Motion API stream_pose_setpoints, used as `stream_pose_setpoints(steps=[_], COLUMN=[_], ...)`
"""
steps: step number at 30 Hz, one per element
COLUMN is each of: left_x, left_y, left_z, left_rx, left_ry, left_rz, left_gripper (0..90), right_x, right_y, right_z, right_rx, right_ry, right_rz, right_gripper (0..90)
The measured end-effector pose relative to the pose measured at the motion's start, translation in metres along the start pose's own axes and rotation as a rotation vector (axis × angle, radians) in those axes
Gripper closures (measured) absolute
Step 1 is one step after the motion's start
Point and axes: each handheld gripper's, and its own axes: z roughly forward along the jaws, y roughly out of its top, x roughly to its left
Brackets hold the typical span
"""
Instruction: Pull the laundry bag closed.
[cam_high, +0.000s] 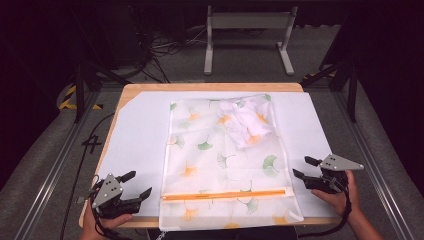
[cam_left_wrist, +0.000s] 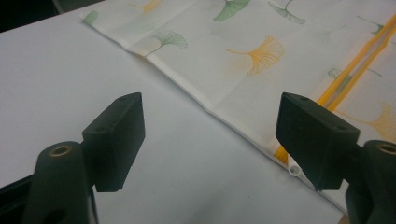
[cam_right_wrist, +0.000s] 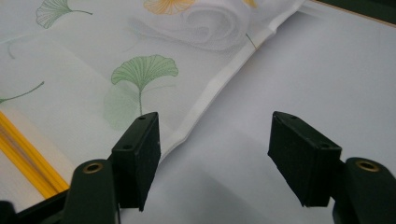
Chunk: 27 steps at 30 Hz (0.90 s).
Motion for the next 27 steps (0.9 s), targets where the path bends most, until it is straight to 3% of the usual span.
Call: stream_pose_setpoints(steps=[7,15,21,24,27], left_x=[-0.004,-0.007,-0.015,-0.016,-0.020], left_y=[0.003,0.001,-0.003,-0.004,-0.006], left_z=[-0.001,-0.005,-0.002,-0.001,-0.001], left_rx=[-0.007,-0.011,0.052,0.073,0.095], left_ry=[-0.016,-0.079,-0.144,-0.169,-0.182], left_rz=[0.015,0.010,0.065,0.064,0.090], left_gripper=[33.9,64.2,83.4,89.8,90.0], right_x=[0.005,0.015,0.029,0.041,0.057], right_y=[0.004,0.021,0.041,0.054,0.067], right_z=[-0.001,0.001,0.009,0.015,0.024], right_rx=[-0.009,-0.053,-0.043,-0.037,-0.030], right_ry=[0.031,0.131,0.171,0.198,0.233], right_rz=[-0.007,-0.016,-0.052,-0.088,-0.128], right_gripper=[43.4,63.2,59.4,56.8,56.3])
